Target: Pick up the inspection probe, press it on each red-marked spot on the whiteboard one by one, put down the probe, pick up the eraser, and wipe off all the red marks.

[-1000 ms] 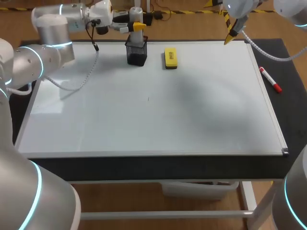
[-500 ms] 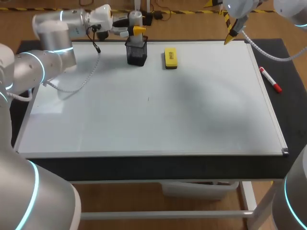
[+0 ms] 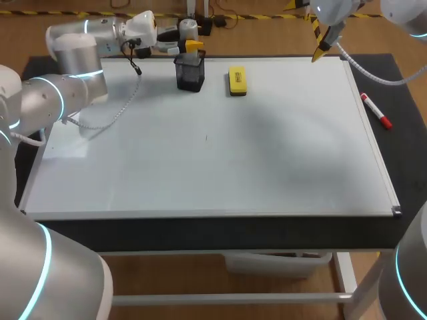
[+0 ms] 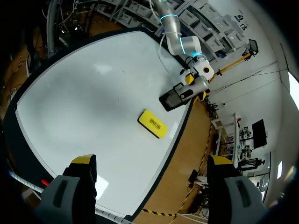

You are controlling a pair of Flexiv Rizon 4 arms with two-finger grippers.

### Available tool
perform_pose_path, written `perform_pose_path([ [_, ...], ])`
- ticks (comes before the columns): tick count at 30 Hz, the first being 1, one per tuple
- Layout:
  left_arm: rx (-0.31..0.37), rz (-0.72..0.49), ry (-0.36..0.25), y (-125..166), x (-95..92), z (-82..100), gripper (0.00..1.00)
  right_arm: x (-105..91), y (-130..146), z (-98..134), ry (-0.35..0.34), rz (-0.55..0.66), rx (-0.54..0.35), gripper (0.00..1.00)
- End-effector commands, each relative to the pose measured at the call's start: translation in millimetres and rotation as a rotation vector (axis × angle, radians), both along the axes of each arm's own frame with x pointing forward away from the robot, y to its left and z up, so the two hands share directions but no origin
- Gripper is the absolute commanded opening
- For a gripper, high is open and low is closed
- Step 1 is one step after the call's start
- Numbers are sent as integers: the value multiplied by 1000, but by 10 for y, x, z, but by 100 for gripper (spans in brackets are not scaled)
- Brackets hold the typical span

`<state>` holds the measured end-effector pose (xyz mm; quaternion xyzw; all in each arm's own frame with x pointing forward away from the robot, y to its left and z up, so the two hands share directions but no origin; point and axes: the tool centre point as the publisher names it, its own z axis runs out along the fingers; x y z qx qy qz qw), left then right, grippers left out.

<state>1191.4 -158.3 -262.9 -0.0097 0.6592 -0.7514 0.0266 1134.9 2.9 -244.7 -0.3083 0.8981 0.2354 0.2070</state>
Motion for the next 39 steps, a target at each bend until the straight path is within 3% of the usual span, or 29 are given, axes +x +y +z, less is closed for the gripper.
perform_pose_path([
  [1, 0, -303, -38, 9, 82, -57, 0, 8, -1, 9, 2, 2, -5, 100],
  [19, 1, -309, -26, 10, 102, -136, 0, 8, -1, 9, 2, 2, -5, 100],
  [20, 1, -309, -26, 12, 98, -129, 7, 8, -1, 9, 2, 2, -5, 100],
  [21, 1, -309, -27, 13, 90, -118, 30, 8, -1, 9, 2, 2, -5, 100],
  [22, 1, -311, -29, 13, 84, -110, 39, 8, -1, 9, 2, 2, -5, 100],
  [23, 2, -312, -32, 13, 73, -97, 72, 8, -1, 9, 2, 2, -5, 100],
  [24, 2, -314, -33, 13, 66, -89, 91, 8, -1, 9, 2, 2, -5, 100],
  [25, 2, -315, -35, 14, 62, -83, 100, 8, -1, 9, 2, 2, -5, 100],
  [39, 19, -239, -41, 197, 87, -12, 100, 8, -1, 9, 2, 2, -5, 100],
])
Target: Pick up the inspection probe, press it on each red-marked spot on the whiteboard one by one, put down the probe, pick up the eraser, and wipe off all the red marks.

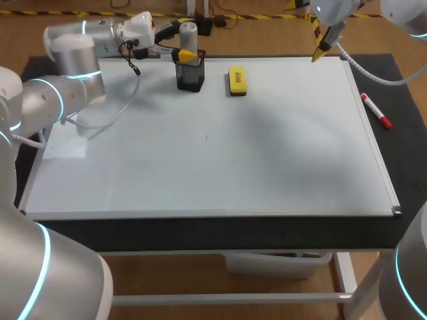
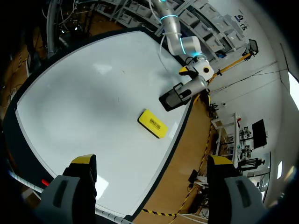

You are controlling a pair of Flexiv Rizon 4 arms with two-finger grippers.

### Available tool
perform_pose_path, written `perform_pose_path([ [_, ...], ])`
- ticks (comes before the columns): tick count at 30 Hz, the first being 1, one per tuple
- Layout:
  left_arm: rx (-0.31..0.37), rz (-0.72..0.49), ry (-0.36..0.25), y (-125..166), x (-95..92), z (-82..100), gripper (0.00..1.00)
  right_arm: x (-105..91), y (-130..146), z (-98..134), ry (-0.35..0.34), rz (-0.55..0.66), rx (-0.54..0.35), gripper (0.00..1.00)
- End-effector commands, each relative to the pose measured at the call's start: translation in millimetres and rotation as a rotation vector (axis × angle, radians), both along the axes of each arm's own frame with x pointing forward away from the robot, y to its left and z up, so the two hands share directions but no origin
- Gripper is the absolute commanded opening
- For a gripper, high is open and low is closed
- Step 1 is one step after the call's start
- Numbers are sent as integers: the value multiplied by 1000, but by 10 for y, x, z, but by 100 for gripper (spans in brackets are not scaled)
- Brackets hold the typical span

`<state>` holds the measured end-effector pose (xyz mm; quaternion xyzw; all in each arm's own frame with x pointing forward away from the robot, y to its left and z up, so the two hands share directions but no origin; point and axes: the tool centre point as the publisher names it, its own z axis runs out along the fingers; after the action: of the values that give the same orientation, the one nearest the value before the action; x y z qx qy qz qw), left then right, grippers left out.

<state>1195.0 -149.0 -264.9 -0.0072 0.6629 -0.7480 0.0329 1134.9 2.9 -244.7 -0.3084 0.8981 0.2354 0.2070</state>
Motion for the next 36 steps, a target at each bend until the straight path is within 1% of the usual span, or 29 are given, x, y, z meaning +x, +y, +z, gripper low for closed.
perform_pose_path([
  [1, 14, -229, -26, 145, 61, 0, 100, 8, -2, 9, 2, 2, -5, 100],
  [4, 25, -183, -15, 272, 81, -24, 100, 8, -2, 9, 2, 2, -5, 100],
  [5, 43, -160, -15, 321, 87, -37, 100, 8, -2, 9, 2, 2, -5, 100],
  [7, 119, -107, -19, 396, 90, -65, 100, 8, -2, 9, 2, 2, -5, 100],
  [9, 196, -66, -41, 468, 76, -89, 100, 8, -2, 9, 2, 2, -5, 100],
  [11, 239, -35, -48, 538, 71, -116, 100, 8, -2, 9, 2, 2, -5, 100],
  [15, 281, 19, -43, 680, 60, -157, 100, 8, -2, 9, 2, 2, -5, 100],
  [17, 289, 32, -41, 737, 47, -171, 100, 8, -2, 9, 2, 2, -5, 100],
  [19, 317, 53, -43, 785, 38, -189, 100, 8, -2, 9, 2, 2, -5, 100],
  [21, 362, 75, -46, 827, 24, -216, 100, 8, -2, 9, 2, 2, -5, 100],
  [25, 408, 102, -43, 906, 5, -277, 100, 8, -2, 9, 2, 2, -5, 100],
  [29, 475, 144, -51, 968, -31, -317, 100, 8, -2, 9, 2, 2, -5, 100],
  [32, 550, 188, -68, 1006, -50, -346, 100, 8, -2, 9, 2, 2, -5, 100],
  [33, 594, 206, -78, 1014, -64, -356, 100, 8, -2, 9, 2, 2, -5, 100],
  [36, 631, 243, -87, 1046, -102, -372, 100, 8, -2, 9, 2, 2, -5, 100],
])
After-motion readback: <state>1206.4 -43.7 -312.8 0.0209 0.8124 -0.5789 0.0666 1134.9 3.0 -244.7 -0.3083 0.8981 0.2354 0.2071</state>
